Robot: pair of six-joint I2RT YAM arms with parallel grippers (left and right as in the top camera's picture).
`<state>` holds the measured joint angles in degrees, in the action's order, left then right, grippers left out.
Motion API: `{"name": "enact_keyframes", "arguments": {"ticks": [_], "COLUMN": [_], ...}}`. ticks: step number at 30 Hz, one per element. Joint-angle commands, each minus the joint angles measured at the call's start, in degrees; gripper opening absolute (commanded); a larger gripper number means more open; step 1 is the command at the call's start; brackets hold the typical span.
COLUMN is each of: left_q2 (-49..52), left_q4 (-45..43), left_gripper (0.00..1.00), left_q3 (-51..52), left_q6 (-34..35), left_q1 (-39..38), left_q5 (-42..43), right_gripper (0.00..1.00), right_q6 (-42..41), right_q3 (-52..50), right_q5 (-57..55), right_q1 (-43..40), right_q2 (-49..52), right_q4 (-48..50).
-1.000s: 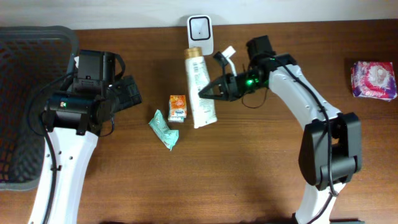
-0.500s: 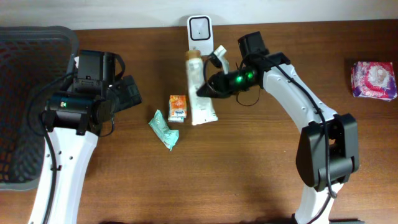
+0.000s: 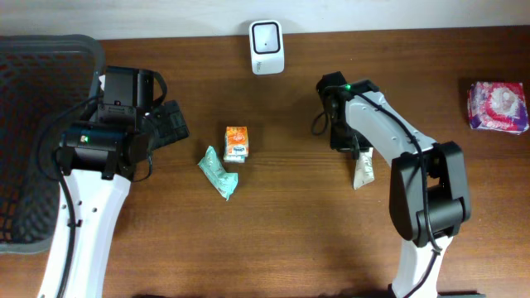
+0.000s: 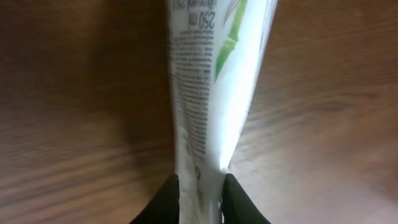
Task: Scan the item barcode
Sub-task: 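Carry the white tube right and place it beside the red-purple box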
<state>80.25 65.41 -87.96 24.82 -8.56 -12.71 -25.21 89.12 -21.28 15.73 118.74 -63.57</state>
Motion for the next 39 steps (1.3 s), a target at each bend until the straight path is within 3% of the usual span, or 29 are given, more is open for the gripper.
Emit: {"name": "enact_keyframes", "arguments": {"ticks": [1,3,5,8,12,15,16,18,19,21,23,25,26,28,32,36,39], "left_q2": [-0.2,-0.2,-0.2,-0.2,-0.2,-0.2,-0.2,-0.2,-0.2,-0.2,-0.2,-0.2,-0.2,-0.2,-0.2,-0.2,-0.2], "left_q4": [0.0,0.0,0.0,0.0,0.0,0.0,0.0,0.0,0.0,0.0,0.0,0.0,0.0,0.0,0.0,0.0,0.0], "left_gripper": [0.99,0.99,0.99,0.99,0.99,0.99,0.99,0.99,0.99,0.99,0.99,0.99,0.99,0.99,0.99,0.99,0.99], "left_q3": [-0.2,-0.2,-0.2,-0.2,-0.2,-0.2,-0.2,-0.2,-0.2,-0.2,-0.2,-0.2,-0.2,-0.2,-0.2,-0.2,-0.2], "left_q6": [-0.9,-0.9,-0.9,-0.9,-0.9,-0.9,-0.9,-0.9,-0.9,-0.9,-0.9,-0.9,-0.9,-0.9,-0.9,-0.9,-0.9], "left_q1": [0.1,0.1,0.1,0.1,0.1,0.1,0.1,0.1,0.1,0.1,0.1,0.1,0.1,0.1,0.1,0.1,0.1], "left_q5": [-0.4,-0.4,-0.4,-0.4,-0.4,-0.4,-0.4,-0.4,-0.4,-0.4,-0.4,-0.4,-0.4,-0.4,-0.4,-0.4,-0.4], "right_gripper": [0.25,0.29,0.36,0.65,0.66,0.66,0.59,0.10,0.04,0.04,0.04,0.04,0.04,0.04,0.04,0.04,0.04], "right_q6": [-0.6,2.5,5.5,5.7,9.2,9.9,9.9,10.0,10.0,10.0,9.5,9.2,7.9,5.2,2.2,-1.1,-5.4], "right_q3": [0.1,0.1,1.5,7.2,7.1,0.1,-2.2,-6.4,-6.3,-1.2,6.8,10.7,10.7,10.7,10.7,17.6,32.4], "right_q5": [6.7,19.0,21.7,11.5,17.1,22.2,22.4,27.7,32.2,44.1,46.5,41.5,37.8,22.8,22.3,26.3,32.1], "right_q1": [3.0,7.2,8.7,4.6,-4.2,-5.5,-5.5,-5.5,-5.3,-4.4,-2.6,1.3,2.1,5.4,4.3,3.1,3.1], "right_q2": [0.4,0.4,0.4,0.4,0.6,0.7,0.7,0.7,0.7,0.6,0.6,0.6,0.6,2.0,4.7,8.9,19.9], "right_q4": [3.1,8.1,7.6,1.5,1.0,8.0,10.5,15.8,17.1,20.7,25.3,41.8,45.0,56.7,69.0,69.7,54.6]}}
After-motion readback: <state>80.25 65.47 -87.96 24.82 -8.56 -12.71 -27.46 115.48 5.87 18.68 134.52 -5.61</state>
